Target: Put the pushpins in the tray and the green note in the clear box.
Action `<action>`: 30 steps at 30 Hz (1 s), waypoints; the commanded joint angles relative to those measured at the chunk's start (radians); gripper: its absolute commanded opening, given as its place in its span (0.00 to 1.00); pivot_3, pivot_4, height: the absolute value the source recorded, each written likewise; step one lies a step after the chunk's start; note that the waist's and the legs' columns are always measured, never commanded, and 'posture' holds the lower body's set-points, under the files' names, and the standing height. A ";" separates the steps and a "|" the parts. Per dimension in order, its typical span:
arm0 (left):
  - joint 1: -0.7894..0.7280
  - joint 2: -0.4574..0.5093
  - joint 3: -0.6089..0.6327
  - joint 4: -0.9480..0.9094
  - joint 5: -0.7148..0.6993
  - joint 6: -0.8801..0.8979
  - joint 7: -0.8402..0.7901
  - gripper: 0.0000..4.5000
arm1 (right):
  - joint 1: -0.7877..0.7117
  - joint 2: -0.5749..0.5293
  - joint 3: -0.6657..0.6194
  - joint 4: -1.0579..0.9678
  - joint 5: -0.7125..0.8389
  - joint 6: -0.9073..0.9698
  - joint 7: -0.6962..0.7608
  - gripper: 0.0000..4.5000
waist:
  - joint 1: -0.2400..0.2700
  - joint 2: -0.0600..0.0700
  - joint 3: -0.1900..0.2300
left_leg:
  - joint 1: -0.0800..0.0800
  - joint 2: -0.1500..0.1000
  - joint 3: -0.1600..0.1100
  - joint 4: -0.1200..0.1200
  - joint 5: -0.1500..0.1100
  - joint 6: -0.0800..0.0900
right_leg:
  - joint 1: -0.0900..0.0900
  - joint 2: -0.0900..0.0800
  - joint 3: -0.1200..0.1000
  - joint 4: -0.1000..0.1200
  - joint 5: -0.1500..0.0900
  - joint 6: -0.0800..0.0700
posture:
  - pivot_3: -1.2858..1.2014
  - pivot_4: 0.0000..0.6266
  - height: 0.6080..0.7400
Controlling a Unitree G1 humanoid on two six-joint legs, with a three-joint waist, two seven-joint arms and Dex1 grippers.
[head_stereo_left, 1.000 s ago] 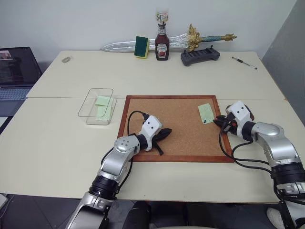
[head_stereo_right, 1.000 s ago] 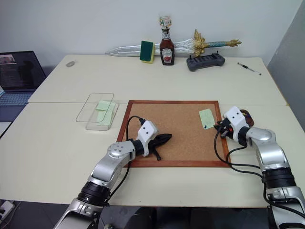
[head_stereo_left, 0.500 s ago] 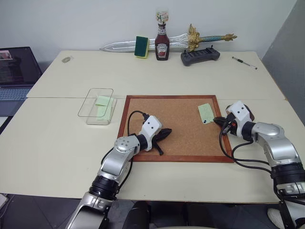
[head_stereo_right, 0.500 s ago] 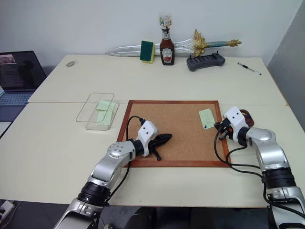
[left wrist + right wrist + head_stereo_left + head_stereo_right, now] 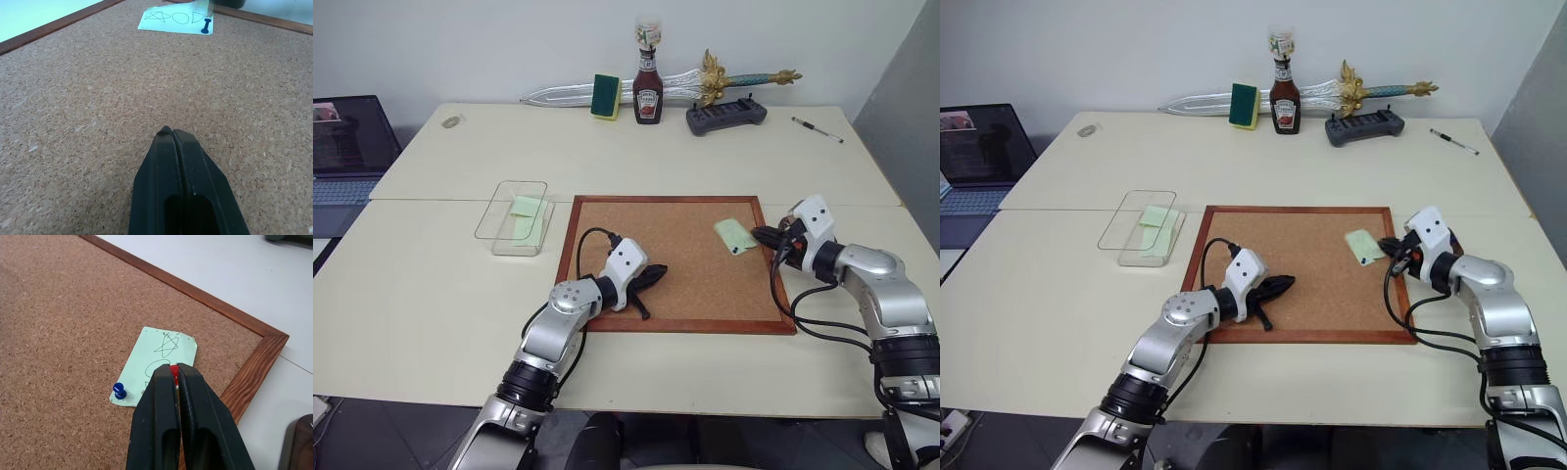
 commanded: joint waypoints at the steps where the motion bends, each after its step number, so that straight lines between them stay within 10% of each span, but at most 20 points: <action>1: 0.044 -0.002 -0.061 0.037 0.019 0.056 -0.022 0.00 | -0.017 -0.022 -0.068 -0.023 0.032 0.015 -0.012 0.01 | 0.000 0.000 0.000 | 0.000 0.000 0.000 0.000 0.000 0.000 | 0.000 0.000 0.000 0.000 0.000 0.000 | 0.52 0.24 1.00; 22: 0.045 -0.009 -0.068 0.042 0.023 0.049 -0.024 0.00 | -0.107 -0.076 -0.123 0.219 -0.069 0.134 -0.240 0.01 | 0.002 0.002 -0.001 | 0.000 0.000 0.001 0.000 0.000 0.000 | 0.000 0.000 0.000 0.000 0.000 0.000 | 0.52 0.24 1.00; 30: 0.049 -0.007 -0.067 0.038 0.023 0.050 -0.023 0.00 | -0.119 -0.074 -0.127 0.228 -0.062 0.144 -0.243 0.37 | 0.002 0.002 -0.001 | 0.000 0.000 0.001 0.000 0.000 0.000 | 0.000 0.000 0.000 0.000 0.000 0.000 | 0.52 0.24 1.00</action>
